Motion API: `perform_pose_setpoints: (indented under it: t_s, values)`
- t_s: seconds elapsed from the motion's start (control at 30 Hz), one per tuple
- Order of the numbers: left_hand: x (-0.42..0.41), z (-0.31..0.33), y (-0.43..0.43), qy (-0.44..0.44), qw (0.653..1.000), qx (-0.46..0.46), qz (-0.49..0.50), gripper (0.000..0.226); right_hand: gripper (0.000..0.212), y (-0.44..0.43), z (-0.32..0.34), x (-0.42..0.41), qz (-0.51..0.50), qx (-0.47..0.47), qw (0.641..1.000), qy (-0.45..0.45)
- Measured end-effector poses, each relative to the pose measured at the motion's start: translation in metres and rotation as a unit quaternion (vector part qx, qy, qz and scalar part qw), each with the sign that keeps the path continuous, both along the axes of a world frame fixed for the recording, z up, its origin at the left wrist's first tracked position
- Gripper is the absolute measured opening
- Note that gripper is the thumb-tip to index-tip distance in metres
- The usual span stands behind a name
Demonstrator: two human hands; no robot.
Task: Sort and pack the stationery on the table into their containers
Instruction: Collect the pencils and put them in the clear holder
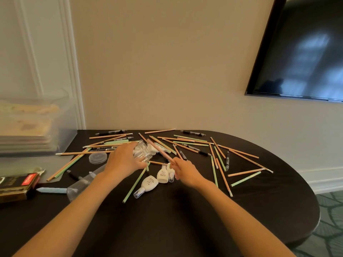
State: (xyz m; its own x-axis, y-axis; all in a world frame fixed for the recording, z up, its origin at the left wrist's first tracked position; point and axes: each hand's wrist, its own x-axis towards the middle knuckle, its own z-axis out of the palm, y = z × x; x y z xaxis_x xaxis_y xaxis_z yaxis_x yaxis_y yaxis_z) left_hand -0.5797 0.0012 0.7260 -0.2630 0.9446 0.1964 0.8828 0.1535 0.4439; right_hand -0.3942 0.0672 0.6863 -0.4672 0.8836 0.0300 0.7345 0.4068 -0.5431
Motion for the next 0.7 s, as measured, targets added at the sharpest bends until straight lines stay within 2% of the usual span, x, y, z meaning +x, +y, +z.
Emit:
perform_pose_setpoints:
  t_s: [0.13, 0.23, 0.37, 0.43, 0.5, 0.57, 0.6, 0.63, 0.7]
  values:
    - [-0.006, -0.001, -0.004, -0.006, 1.000, -0.008, -0.012, 0.080, 0.026, 0.000, 0.003, -0.006, 0.038, 0.107, 0.981, -0.156]
    - [-0.007, -0.001, -0.007, 0.011, 0.999, -0.031, -0.033, 0.080, 0.041, -0.001, 0.009, -0.011, 0.029, 0.254, 0.939, -0.230]
    - [-0.008, -0.002, -0.010, 0.009, 0.998, -0.042, -0.041, 0.081, 0.035, -0.011, 0.014, -0.034, -0.004, 0.426, 0.883, -0.198]
    - [-0.009, -0.003, -0.011, 0.003, 0.998, -0.045, -0.042, 0.082, 0.040, -0.015, 0.012, -0.045, -0.046, 0.454, 0.881, -0.126]
    - [-0.012, -0.005, -0.012, 0.000, 0.998, -0.045, -0.039, 0.083, 0.049, -0.021, 0.013, -0.056, -0.073, 0.359, 0.930, -0.024]
    - [-0.017, -0.006, -0.014, 0.000, 0.999, -0.041, -0.021, 0.083, 0.058, -0.028, 0.016, -0.065, -0.067, 0.146, 0.984, 0.079]
    - [-0.020, -0.007, -0.015, 0.005, 0.999, -0.041, -0.011, 0.083, 0.059, -0.030, 0.016, -0.068, -0.044, 0.045, 0.991, 0.121]
    - [-0.022, -0.008, -0.015, 0.012, 0.999, -0.043, -0.002, 0.083, 0.059, -0.031, 0.014, -0.071, -0.015, -0.017, 0.988, 0.150]
    - [-0.024, -0.010, -0.016, 0.030, 0.998, -0.052, 0.006, 0.082, 0.063, -0.035, 0.012, -0.074, 0.039, -0.085, 0.981, 0.169]
